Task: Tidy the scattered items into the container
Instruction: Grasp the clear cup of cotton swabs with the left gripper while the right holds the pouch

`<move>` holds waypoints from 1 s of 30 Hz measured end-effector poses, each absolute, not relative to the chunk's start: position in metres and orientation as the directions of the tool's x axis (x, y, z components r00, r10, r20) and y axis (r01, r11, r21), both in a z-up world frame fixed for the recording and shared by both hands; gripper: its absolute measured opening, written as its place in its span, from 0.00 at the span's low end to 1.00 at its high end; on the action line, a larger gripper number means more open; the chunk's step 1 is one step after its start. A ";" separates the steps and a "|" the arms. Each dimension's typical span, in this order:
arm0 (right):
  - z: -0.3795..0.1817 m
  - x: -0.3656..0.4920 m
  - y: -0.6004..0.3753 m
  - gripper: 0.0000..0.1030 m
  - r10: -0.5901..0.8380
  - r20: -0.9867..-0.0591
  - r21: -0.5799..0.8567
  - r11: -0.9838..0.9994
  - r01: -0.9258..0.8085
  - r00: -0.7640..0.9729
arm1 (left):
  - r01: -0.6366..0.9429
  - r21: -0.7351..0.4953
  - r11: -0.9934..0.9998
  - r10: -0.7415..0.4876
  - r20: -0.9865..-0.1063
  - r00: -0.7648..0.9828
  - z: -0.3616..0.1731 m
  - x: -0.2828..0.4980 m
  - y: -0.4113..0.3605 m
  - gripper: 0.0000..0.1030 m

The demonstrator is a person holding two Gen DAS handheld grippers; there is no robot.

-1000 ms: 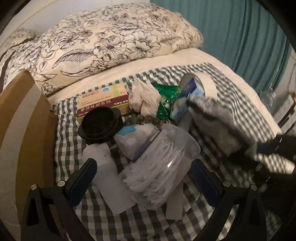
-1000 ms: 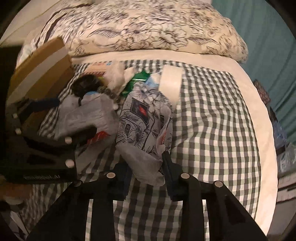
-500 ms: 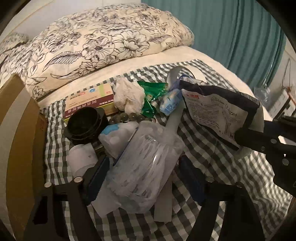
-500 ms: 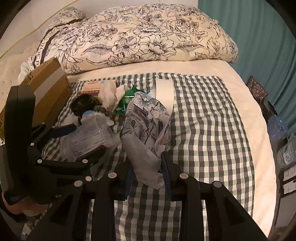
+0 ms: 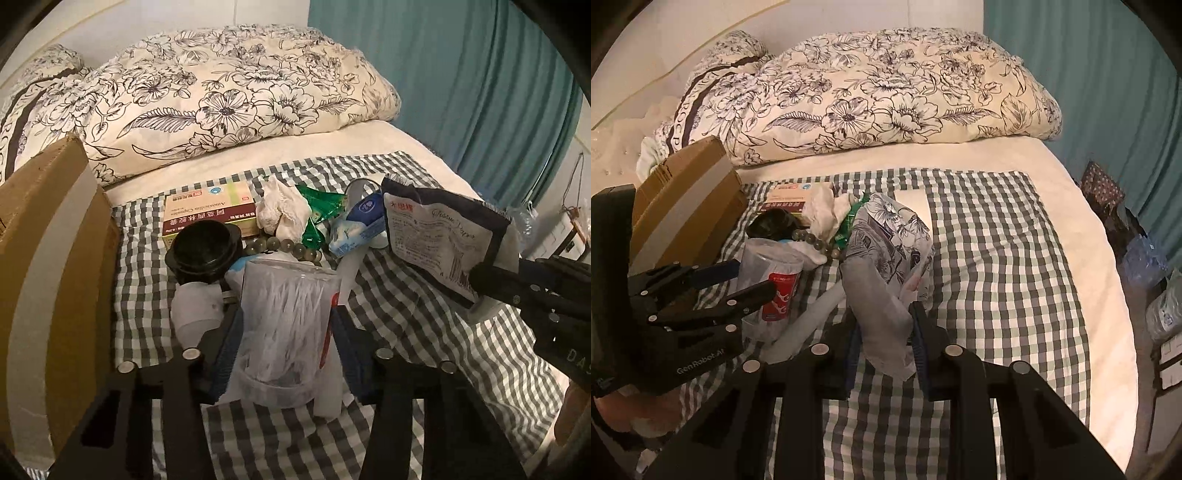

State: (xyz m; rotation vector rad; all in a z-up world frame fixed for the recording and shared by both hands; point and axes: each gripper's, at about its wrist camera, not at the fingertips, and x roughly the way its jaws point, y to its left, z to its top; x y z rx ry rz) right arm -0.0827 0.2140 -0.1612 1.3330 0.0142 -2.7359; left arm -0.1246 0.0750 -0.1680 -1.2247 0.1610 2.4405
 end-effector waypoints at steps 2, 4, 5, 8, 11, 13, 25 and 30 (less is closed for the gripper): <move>-0.159 -0.080 0.211 0.24 -0.085 -0.788 0.030 -0.995 0.099 -0.610 | -0.415 -0.082 -0.906 0.308 -0.801 -0.513 -0.170 -0.125 0.076 0.24; -0.156 -0.077 0.206 0.24 -0.082 -0.785 0.019 -0.994 0.109 -0.614 | -0.403 -0.103 -0.909 0.318 -0.798 -0.511 -0.175 -0.128 0.077 0.27; -0.154 -0.075 0.203 0.24 -0.085 -0.782 0.015 -0.993 0.118 -0.617 | -0.394 -0.100 -0.914 0.311 -0.797 -0.518 -0.177 -0.129 0.078 0.37; -0.152 -0.068 0.197 0.24 -0.086 -0.775 -0.002 -0.990 0.139 -0.626 | -0.368 -0.035 -0.929 0.253 -0.787 -0.563 -0.180 -0.134 0.087 0.80; -0.153 -0.069 0.199 0.24 -0.080 -0.778 -0.006 -0.991 0.135 -0.623 | -0.427 -0.035 -0.903 0.291 -0.782 -0.551 -0.181 -0.134 0.096 0.85; -0.153 -0.073 0.204 0.24 -0.082 -0.776 0.006 -0.992 0.124 -0.625 | -0.465 -0.009 -0.885 0.292 -0.790 -0.539 -0.186 -0.137 0.107 0.86; -0.152 -0.081 0.205 0.23 -0.089 -0.764 0.019 -0.993 0.116 -0.639 | -0.441 -0.002 -0.898 0.273 -0.788 -0.552 -0.201 -0.148 0.103 0.71; -0.147 -0.078 0.200 0.23 -0.078 -0.760 0.004 -0.993 0.115 -0.646 | -0.424 -0.037 -0.905 0.299 -0.765 -0.571 -0.183 -0.141 0.087 0.64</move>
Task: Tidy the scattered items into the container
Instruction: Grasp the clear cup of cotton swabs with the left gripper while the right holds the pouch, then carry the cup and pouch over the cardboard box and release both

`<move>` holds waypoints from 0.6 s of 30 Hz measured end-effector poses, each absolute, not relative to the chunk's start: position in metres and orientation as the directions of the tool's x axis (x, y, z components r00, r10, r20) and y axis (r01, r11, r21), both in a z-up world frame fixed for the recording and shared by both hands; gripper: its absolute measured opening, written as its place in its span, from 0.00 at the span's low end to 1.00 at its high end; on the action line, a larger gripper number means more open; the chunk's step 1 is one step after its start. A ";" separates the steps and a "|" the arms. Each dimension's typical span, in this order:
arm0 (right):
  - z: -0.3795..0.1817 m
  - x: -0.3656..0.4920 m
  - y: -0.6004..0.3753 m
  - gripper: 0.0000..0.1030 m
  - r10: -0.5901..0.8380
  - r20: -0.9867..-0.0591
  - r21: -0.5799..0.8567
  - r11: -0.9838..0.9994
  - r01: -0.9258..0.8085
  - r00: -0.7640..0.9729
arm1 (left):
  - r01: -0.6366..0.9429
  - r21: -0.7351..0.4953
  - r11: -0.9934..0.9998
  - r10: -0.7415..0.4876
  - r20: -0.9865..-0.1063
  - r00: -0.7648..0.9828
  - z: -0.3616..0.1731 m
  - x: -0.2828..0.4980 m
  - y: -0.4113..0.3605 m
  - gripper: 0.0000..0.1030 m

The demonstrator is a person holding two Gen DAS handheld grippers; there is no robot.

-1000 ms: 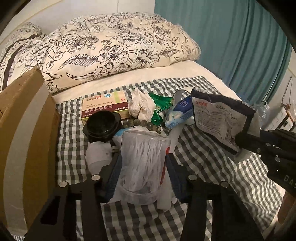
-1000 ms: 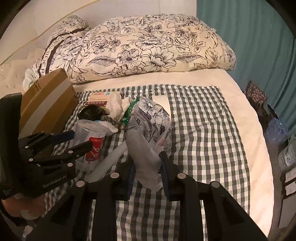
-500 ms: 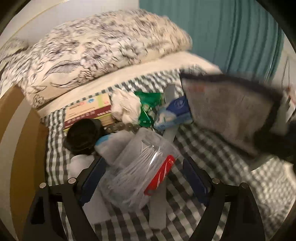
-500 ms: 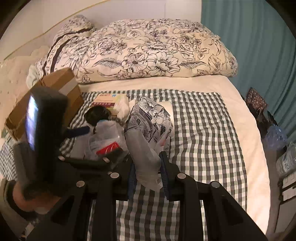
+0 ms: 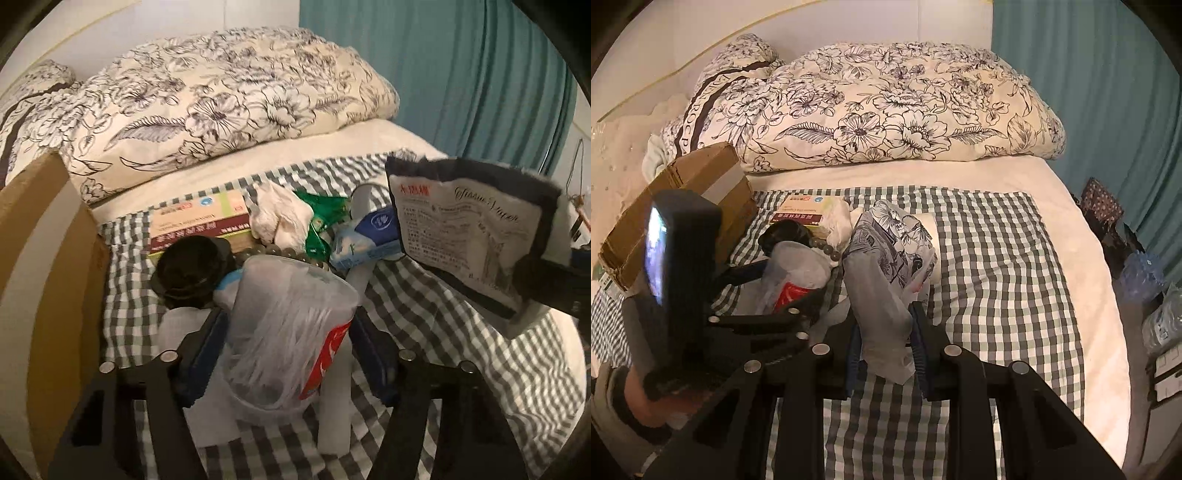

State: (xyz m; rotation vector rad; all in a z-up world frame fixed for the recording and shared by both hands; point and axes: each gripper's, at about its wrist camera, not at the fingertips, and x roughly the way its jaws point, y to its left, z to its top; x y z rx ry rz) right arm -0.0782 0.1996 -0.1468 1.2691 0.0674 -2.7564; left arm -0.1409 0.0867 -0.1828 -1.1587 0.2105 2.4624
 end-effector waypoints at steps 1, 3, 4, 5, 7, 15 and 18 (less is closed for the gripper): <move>-0.145 -0.077 0.199 0.23 -0.076 -0.757 0.002 -0.994 0.113 -0.649 | -0.425 -0.043 -0.904 0.304 -0.763 -0.570 -0.180 -0.140 0.085 0.64; -0.139 -0.073 0.197 0.23 -0.072 -0.750 0.000 -0.994 0.109 -0.657 | -0.425 -0.053 -0.904 0.314 -0.757 -0.573 -0.174 -0.136 0.079 0.63; -0.137 -0.072 0.196 0.23 -0.071 -0.747 -0.001 -0.994 0.108 -0.661 | -0.426 -0.052 -0.903 0.314 -0.756 -0.574 -0.173 -0.135 0.078 0.63; -0.134 -0.070 0.195 0.23 -0.069 -0.743 -0.004 -0.994 0.108 -0.665 | -0.423 -0.053 -0.905 0.315 -0.752 -0.580 -0.171 -0.132 0.075 0.63; -0.127 -0.063 0.191 0.23 -0.067 -0.732 -0.012 -0.994 0.111 -0.678 | -0.418 -0.061 -0.906 0.322 -0.741 -0.590 -0.166 -0.127 0.069 0.63; -0.099 -0.041 0.179 0.23 -0.052 -0.693 -0.039 -0.993 0.109 -0.720 | -0.415 -0.083 -0.906 0.356 -0.679 -0.642 -0.125 -0.100 0.048 0.63; -0.088 -0.034 0.172 0.23 -0.055 -0.677 -0.037 -0.993 0.109 -0.734 | -0.403 -0.087 -0.911 0.356 -0.659 -0.663 -0.111 -0.090 0.038 0.63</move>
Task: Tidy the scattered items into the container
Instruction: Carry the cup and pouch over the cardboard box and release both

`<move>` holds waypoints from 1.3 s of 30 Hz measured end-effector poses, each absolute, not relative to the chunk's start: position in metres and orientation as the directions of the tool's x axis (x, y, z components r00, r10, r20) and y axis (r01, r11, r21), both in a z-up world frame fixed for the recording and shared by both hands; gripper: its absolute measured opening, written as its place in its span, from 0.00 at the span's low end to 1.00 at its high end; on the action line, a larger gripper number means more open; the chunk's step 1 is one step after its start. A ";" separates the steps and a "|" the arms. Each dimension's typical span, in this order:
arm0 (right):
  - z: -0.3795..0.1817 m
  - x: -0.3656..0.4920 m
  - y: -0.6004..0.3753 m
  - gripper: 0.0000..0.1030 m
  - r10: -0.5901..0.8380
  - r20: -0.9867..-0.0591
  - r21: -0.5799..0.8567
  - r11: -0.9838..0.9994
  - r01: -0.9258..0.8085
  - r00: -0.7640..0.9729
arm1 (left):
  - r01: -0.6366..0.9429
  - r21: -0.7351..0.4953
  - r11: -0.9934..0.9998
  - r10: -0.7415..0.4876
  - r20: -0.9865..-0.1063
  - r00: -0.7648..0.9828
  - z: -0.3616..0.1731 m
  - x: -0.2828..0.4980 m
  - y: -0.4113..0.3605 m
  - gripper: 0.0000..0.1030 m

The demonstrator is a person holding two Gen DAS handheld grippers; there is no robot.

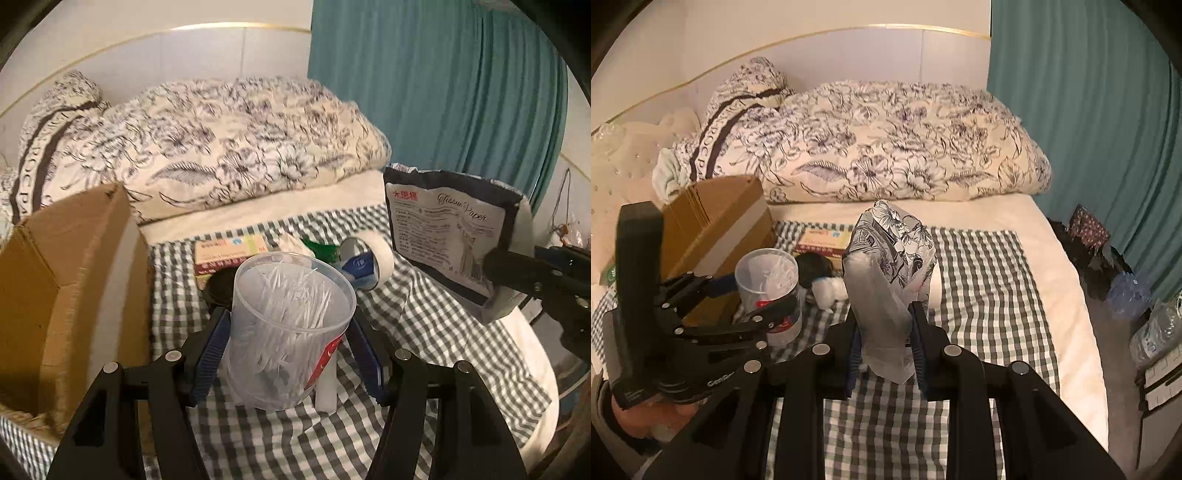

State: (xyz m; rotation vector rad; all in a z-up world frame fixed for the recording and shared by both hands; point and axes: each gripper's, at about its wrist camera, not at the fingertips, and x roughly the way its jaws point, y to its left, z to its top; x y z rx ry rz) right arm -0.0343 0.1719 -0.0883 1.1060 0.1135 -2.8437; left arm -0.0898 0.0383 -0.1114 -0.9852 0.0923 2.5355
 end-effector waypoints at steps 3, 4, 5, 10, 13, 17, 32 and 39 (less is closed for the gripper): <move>-0.078 -0.027 0.165 0.23 -0.054 -0.661 -0.042 -0.993 0.109 -0.749 | -0.384 -0.095 -0.918 0.352 -0.642 -0.681 -0.096 -0.082 0.027 0.63; -0.074 -0.024 0.164 0.23 -0.056 -0.654 -0.040 -0.993 0.109 -0.755 | -0.380 -0.098 -0.920 0.351 -0.638 -0.685 -0.092 -0.080 0.024 0.63; -0.071 -0.022 0.163 0.23 -0.059 -0.650 -0.037 -0.993 0.109 -0.758 | -0.375 -0.100 -0.922 0.350 -0.633 -0.691 -0.088 -0.078 0.021 0.63; -0.055 -0.010 0.158 0.23 -0.062 -0.623 -0.030 -0.994 0.103 -0.780 | -0.354 -0.111 -0.929 0.346 -0.604 -0.718 -0.066 -0.066 0.004 0.63; -0.045 -0.006 0.152 0.23 -0.064 -0.606 -0.025 -0.995 0.099 -0.793 | -0.351 -0.120 -0.929 0.351 -0.586 -0.730 -0.053 -0.060 -0.004 0.63; -0.030 -0.002 0.140 0.23 -0.069 -0.577 -0.025 -0.994 0.102 -0.814 | -0.344 -0.113 -0.932 0.346 -0.555 -0.756 -0.036 -0.051 -0.016 0.63; 0.016 0.011 0.073 0.23 -0.107 -0.484 -0.059 -0.986 0.154 -0.869 | -0.260 -0.098 -0.961 0.275 -0.480 -0.833 0.019 -0.038 -0.080 0.63; 0.024 0.006 0.044 0.23 -0.154 -0.479 -0.049 -0.978 0.201 -0.864 | -0.227 -0.073 -0.971 0.236 -0.445 -0.864 0.040 -0.035 -0.104 0.63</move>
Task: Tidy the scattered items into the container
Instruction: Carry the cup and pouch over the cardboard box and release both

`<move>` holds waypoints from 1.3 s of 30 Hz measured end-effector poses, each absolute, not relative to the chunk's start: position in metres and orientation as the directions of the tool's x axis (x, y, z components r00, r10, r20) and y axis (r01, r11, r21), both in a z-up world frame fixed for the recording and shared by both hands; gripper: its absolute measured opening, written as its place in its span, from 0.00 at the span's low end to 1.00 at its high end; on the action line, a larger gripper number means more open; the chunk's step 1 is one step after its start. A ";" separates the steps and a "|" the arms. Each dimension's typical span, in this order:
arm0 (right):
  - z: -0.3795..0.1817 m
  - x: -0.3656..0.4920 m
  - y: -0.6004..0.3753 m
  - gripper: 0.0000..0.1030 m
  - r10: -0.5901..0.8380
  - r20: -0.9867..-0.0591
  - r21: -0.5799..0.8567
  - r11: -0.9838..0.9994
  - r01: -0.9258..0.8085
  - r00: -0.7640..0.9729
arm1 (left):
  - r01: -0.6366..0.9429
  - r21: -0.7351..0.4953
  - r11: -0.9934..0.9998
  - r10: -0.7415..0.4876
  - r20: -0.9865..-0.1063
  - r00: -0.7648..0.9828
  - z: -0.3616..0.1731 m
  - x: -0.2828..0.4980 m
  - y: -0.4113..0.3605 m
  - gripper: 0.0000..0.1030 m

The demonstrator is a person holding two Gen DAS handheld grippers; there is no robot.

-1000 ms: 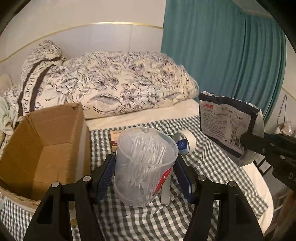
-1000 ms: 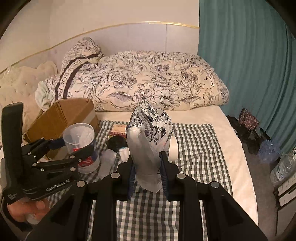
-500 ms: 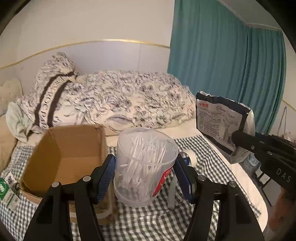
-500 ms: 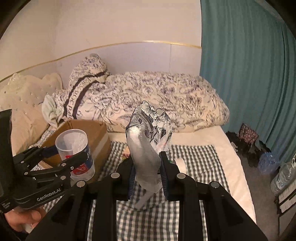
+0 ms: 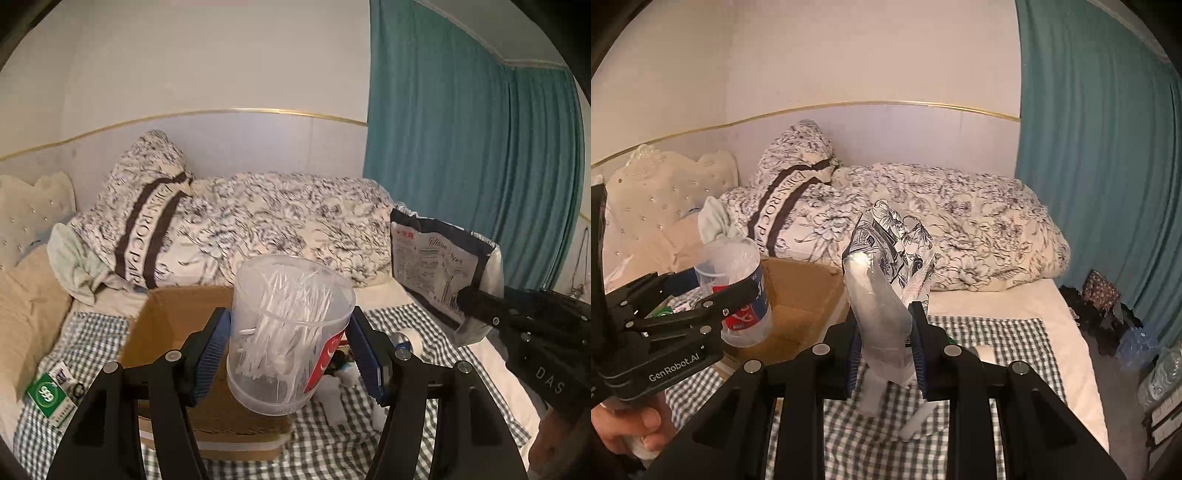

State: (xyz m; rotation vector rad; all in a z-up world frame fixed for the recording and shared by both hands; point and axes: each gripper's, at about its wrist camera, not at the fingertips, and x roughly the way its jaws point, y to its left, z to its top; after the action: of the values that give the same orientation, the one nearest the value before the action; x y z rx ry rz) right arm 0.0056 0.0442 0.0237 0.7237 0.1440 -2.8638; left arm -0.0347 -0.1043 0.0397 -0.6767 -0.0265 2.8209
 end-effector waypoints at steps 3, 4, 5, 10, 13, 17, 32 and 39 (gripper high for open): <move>0.029 0.003 0.030 0.23 -0.187 -0.464 -0.036 -0.973 0.230 -0.866 | -0.202 -0.072 -0.977 0.213 -0.435 -0.875 0.045 -0.036 -0.118 0.63; 0.031 0.003 0.024 0.23 -0.200 -0.458 -0.033 -0.970 0.241 -0.866 | -0.196 -0.071 -0.978 0.207 -0.434 -0.877 0.045 -0.037 -0.121 0.63; 0.032 0.002 0.019 0.23 -0.209 -0.454 -0.031 -0.968 0.250 -0.866 | -0.186 -0.069 -0.980 0.198 -0.432 -0.880 0.046 -0.038 -0.126 0.63; 0.035 -0.006 -0.009 0.23 -0.256 -0.448 -0.013 -0.956 0.292 -0.857 | -0.146 -0.054 -0.988 0.155 -0.441 -0.884 0.044 -0.040 -0.150 0.63; 0.036 -0.010 -0.025 0.23 -0.287 -0.451 0.002 -0.947 0.320 -0.845 | -0.122 -0.057 -0.991 0.135 -0.451 -0.882 0.043 -0.045 -0.164 0.63; 0.032 -0.021 -0.049 0.23 -0.307 -0.460 -0.002 -0.938 0.347 -0.833 | -0.093 -0.049 -0.994 0.105 -0.455 -0.884 0.042 -0.053 -0.181 0.63; -0.055 -0.082 -0.071 0.23 -0.346 -0.673 0.049 -0.903 0.428 -0.654 | -0.079 -0.044 -0.996 0.089 -0.598 -0.796 -0.022 -0.115 -0.205 0.63; -0.103 -0.103 -0.081 0.23 -0.340 -0.753 0.048 -0.882 0.468 -0.564 | -0.067 -0.040 -0.997 0.076 -0.680 -0.730 -0.061 -0.140 -0.213 0.63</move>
State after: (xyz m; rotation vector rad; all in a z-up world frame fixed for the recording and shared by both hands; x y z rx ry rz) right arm -0.1033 -0.0806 -0.1028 1.1196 0.2169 -2.4238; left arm -0.1403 -0.2129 -0.0607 -1.1213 -0.0193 2.8519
